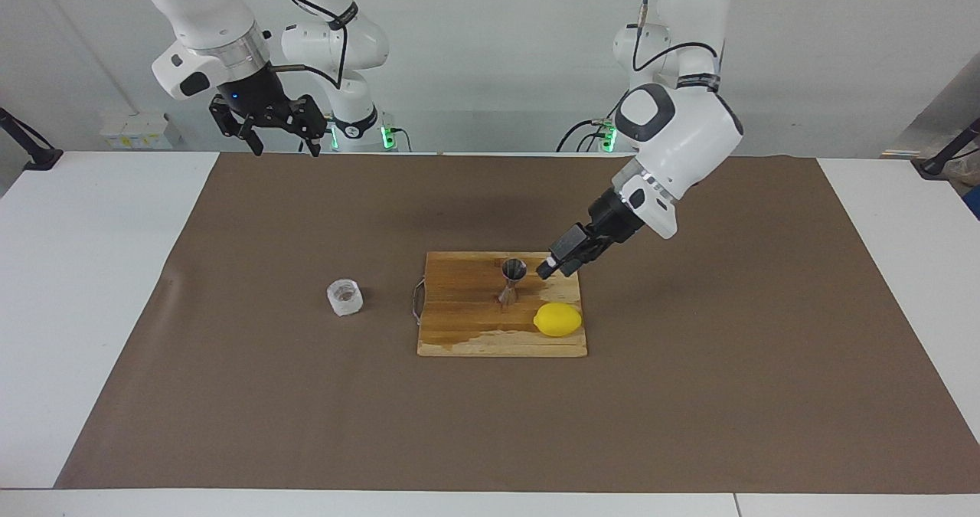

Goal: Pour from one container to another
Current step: 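Withdraw the left gripper while the right gripper opens toward the white cup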

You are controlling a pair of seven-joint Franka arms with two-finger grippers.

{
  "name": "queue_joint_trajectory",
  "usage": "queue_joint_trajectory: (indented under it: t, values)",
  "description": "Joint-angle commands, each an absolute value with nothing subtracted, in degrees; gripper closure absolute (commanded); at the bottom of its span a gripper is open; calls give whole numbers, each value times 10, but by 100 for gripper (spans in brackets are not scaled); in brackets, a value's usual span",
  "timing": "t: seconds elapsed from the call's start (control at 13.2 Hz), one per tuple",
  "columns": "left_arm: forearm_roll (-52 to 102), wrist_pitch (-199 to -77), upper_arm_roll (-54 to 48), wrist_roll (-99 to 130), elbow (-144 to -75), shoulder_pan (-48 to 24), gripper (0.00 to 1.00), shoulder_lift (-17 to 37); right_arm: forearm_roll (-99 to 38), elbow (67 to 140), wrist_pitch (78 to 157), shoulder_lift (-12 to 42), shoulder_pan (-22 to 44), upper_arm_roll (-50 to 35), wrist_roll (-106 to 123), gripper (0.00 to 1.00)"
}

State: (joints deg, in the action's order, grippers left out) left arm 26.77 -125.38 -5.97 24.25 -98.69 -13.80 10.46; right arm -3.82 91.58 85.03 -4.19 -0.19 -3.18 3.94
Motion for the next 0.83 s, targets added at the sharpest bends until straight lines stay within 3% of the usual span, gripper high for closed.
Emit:
queue_joint_trajectory:
  t: [0.0,0.23,0.46,0.76]
  values:
    - [174,-1162,-62,196,-987,-107,0,60,-65,950,883,-58,-40,-33,230,0]
    - [142,-1073,-61,110,-997,-51,0,11,-120,996,931,-58,-85,-32,451,0]
    - [55,-1027,-61,98,-1011,-46,0,-22,-158,1050,1000,-60,-95,-32,645,0]
    - [-19,-984,-62,82,-956,-46,0,-9,-306,1062,1044,57,-134,-32,956,0]
